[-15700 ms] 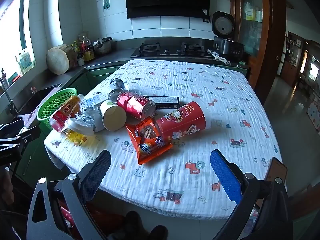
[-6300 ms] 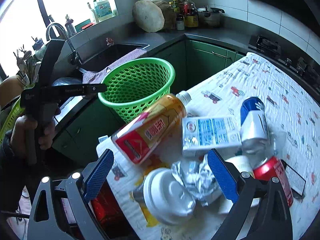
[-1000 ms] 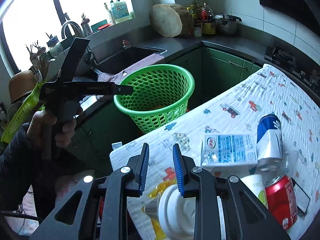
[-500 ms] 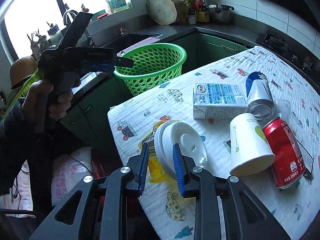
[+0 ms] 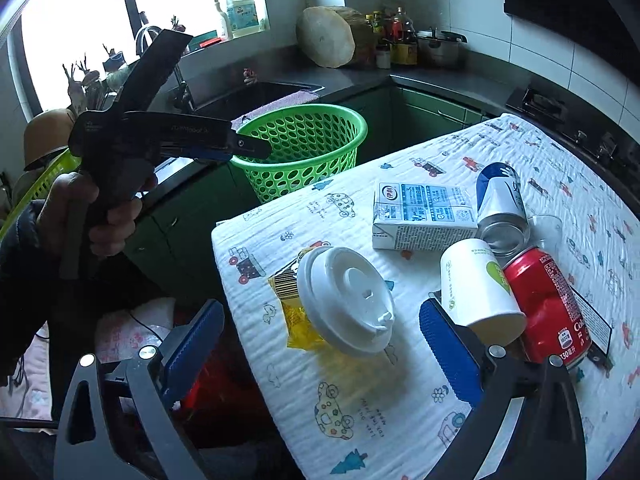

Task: Collect trash
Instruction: 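Grasp the white plastic lid with the right gripper and lift it, then grasp the yellow wrapper with the left gripper while the right gripper holds the lid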

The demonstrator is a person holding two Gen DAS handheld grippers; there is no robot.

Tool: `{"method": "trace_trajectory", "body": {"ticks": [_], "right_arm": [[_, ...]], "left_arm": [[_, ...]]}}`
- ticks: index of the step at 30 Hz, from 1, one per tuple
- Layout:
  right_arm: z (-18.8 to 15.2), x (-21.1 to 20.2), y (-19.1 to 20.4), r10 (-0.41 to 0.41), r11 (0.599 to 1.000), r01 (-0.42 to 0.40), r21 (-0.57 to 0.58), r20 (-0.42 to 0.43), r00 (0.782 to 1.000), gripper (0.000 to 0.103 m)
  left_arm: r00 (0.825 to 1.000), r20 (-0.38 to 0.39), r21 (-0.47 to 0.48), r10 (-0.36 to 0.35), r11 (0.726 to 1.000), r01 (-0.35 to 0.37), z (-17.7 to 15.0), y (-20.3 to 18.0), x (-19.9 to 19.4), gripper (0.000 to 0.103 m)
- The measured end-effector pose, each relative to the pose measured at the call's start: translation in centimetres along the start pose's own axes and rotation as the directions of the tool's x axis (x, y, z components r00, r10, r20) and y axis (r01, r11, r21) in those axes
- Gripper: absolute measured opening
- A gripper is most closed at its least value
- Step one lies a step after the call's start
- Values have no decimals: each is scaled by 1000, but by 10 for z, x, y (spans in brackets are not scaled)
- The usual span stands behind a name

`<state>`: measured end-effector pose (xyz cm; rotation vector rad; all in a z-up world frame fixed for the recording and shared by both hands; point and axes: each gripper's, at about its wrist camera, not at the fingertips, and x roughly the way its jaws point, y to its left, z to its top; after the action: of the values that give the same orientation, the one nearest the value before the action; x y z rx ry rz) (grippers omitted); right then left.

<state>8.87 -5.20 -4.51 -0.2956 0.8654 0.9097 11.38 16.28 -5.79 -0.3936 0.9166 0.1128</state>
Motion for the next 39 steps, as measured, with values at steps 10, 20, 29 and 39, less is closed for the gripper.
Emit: {"method": "trace_trajectory", "body": {"ticks": [10, 20, 29, 39], "right_arm": [[2, 30, -27, 70, 994, -63, 93, -74, 995, 82], [8, 51, -48, 176, 963, -151, 225, -95, 980, 90], [4, 65, -62, 261, 921, -219, 321, -93, 961, 90], [0, 80, -61, 272, 915, -211, 345, -140, 952, 90]], "left_arm": [[1000, -28, 49, -12, 999, 14, -17, -10, 1, 76], [999, -48, 27, -7, 1000, 8, -26, -1, 8, 76], [999, -43, 62, -25, 998, 27, -22, -10, 9, 76], [997, -49, 102, -52, 993, 57, -26, -22, 9, 76]]}}
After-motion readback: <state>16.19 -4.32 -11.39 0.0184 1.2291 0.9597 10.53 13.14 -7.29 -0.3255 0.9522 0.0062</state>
